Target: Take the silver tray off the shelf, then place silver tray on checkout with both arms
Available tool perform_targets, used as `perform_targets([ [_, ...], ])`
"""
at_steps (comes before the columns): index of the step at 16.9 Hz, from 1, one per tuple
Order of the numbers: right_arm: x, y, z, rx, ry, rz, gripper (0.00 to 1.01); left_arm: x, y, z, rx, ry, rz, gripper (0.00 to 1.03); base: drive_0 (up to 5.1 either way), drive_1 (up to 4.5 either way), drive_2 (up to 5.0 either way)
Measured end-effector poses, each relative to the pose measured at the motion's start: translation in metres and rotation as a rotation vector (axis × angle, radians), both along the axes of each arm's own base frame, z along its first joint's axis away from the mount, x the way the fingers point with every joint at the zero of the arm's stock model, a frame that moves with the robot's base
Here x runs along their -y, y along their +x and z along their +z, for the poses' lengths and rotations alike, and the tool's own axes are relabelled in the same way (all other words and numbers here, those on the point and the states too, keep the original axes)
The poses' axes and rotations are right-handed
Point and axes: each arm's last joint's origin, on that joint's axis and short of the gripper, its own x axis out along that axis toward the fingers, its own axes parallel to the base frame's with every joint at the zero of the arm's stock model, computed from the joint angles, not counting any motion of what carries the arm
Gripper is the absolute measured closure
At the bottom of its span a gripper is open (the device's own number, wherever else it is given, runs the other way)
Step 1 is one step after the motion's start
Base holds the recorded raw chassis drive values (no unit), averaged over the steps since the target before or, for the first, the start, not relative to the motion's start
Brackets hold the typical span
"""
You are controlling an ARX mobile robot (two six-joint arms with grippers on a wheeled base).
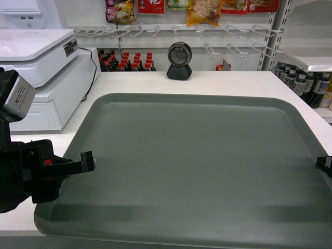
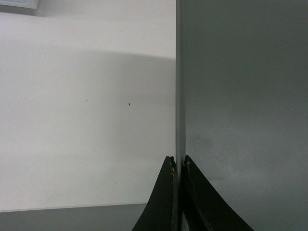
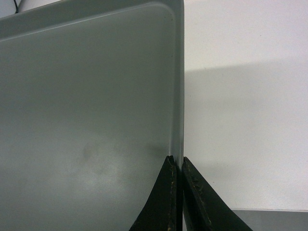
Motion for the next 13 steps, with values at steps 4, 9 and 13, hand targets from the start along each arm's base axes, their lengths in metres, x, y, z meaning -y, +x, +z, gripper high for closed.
perform_targets([
  [4, -0.003, 0.006, -0.002, -0.103, -0.014, 0.117, 0.99, -0.002, 0.000, -0.003, -0.090, 0.060, 0.042, 1.01, 0.0, 0.00, 0.0],
  [9, -0.028, 0.082, -0.002, -0.045, -0.076, 0.169, 0.99, -0.010, 0.078, 0.007, -0.086, 0.148, 0.081, 1.00, 0.0, 0.00, 0.0],
  [13, -0.035, 0.145, -0.011, -0.062, -0.138, 0.137, 0.99, -0.003, 0.149, 0.008, -0.096, 0.170, 0.025, 1.00, 0.0, 0.00, 0.0],
])
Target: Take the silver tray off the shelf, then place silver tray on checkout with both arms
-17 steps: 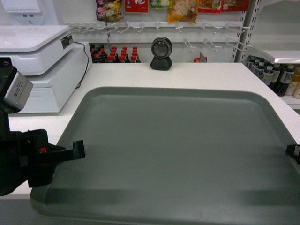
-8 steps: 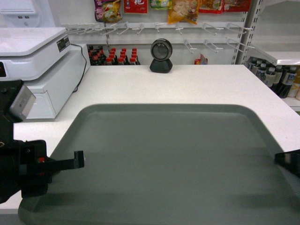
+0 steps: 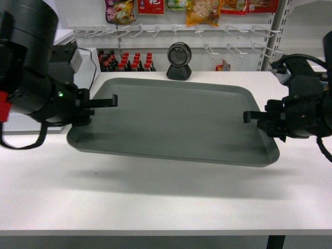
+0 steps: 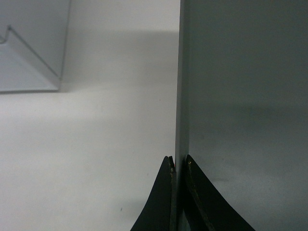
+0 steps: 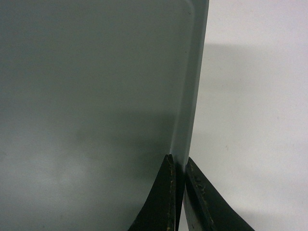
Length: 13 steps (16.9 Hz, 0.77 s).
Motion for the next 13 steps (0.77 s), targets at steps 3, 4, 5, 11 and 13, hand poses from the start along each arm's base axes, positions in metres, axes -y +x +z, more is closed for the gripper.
perform_targets([
  [3, 0.001, 0.081, -0.024, -0.051, -0.151, -0.015, 0.99, 0.022, 0.070, -0.019, -0.115, -0.068, 0.026, 1.00, 0.0, 0.00, 0.0],
  [4, 0.001, 0.090, -0.027, -0.053, -0.181, -0.016, 0.99, 0.023, 0.074, -0.023, -0.135, -0.091, 0.046, 1.00, 0.0, 0.00, 0.0],
  [5, 0.001, 0.097, -0.029, -0.061, -0.212, -0.013, 0.99, 0.026, 0.076, -0.028, -0.157, -0.104, 0.060, 1.00, 0.0, 0.00, 0.0],
  [11, 0.003, 0.101, -0.046, -0.094, -0.358, -0.068, 0.74, 0.038, 0.074, -0.054, -0.257, -0.101, 0.082, 0.84, 0.0, 0.00, 0.0],
  [13, 0.006, 0.096, -0.045, -0.090, -0.343, -0.104, 0.55, 0.040, 0.073, -0.051, -0.213, -0.102, 0.052, 0.65, 0.0, 0.00, 0.0],
])
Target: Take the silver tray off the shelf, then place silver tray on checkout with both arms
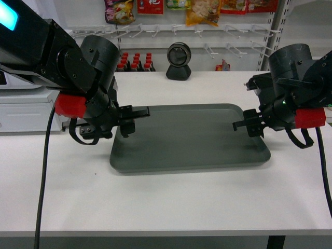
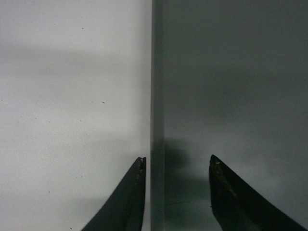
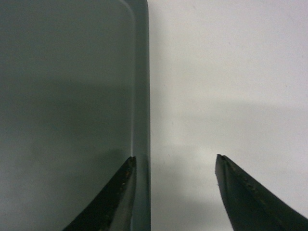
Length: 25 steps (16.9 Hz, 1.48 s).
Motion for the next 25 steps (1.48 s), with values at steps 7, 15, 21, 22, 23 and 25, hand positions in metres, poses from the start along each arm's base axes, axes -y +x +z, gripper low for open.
perform_targets([
  [7, 0.024, -0.070, 0.097, 0.552, 0.187, -0.021, 0.14, -0.008, -0.059, 0.099, 0.589, 0.062, -0.027, 0.08, 0.0, 0.00, 0.0],
  [15, 0.052, -0.224, 0.095, 0.791, 0.184, 0.015, 0.99, -0.077, -0.199, 0.083, 0.979, 0.115, -0.043, 1.00, 0.0, 0.00, 0.0],
  [21, 0.056, -0.289, 0.090, 0.761, 0.178, 0.000, 0.99, -0.097, -0.262, 0.067, 0.913, 0.126, -0.039, 1.02, 0.0, 0.00, 0.0],
  [22, 0.056, -0.297, 0.088, 0.751, 0.178, -0.001, 0.99, -0.099, -0.270, 0.064, 0.894, 0.124, -0.046, 1.02, 0.0, 0.00, 0.0],
  [23, 0.056, -0.304, 0.088, 0.749, 0.178, -0.001, 0.99, -0.106, -0.276, 0.064, 0.897, 0.119, -0.054, 1.02, 0.0, 0.00, 0.0],
  [25, 0.056, -0.316, 0.091, 0.765, 0.178, 0.000, 0.99, -0.110, -0.289, 0.069, 0.920, 0.128, -0.034, 1.02, 0.0, 0.00, 0.0],
])
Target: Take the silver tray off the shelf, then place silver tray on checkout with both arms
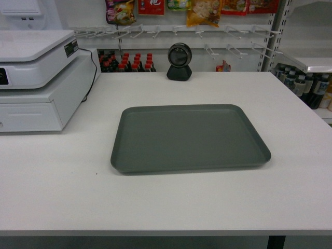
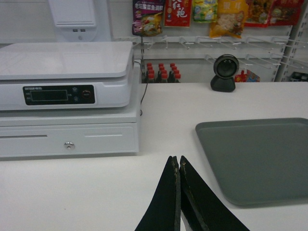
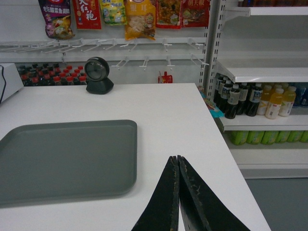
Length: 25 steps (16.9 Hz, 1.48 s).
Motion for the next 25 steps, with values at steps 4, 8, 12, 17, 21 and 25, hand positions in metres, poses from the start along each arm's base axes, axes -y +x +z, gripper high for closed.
perform_targets([
  [4, 0.000, -0.021, -0.001, -0.004, 0.000, 0.000, 0.99, 0.001, -0.021, -0.001, -0.008, 0.000, -0.010, 1.02, 0.0, 0.00, 0.0],
  [8, 0.000, -0.037, 0.001, 0.000, 0.000, 0.000, 0.99, 0.001, -0.037, -0.001, -0.009, 0.000, -0.010, 1.02, 0.0, 0.00, 0.0],
  [12, 0.000, -0.049, 0.006, 0.016, 0.000, 0.000, 0.99, 0.001, -0.048, 0.004, 0.009, 0.000, -0.010, 1.02, 0.0, 0.00, 0.0],
  [17, 0.000, -0.059, 0.008, 0.025, 0.000, 0.000, 0.99, 0.001, -0.059, 0.006, 0.017, 0.000, -0.010, 1.02, 0.0, 0.00, 0.0],
  [21, 0.000, -0.065, 0.008, 0.024, 0.000, 0.000, 0.99, 0.001, -0.065, 0.006, 0.018, 0.000, -0.010, 1.02, 0.0, 0.00, 0.0],
  [25, 0.000, -0.070, 0.007, 0.025, 0.000, 0.000, 0.99, 0.001, -0.070, 0.006, 0.018, 0.000, -0.010, 1.02, 0.0, 0.00, 0.0],
])
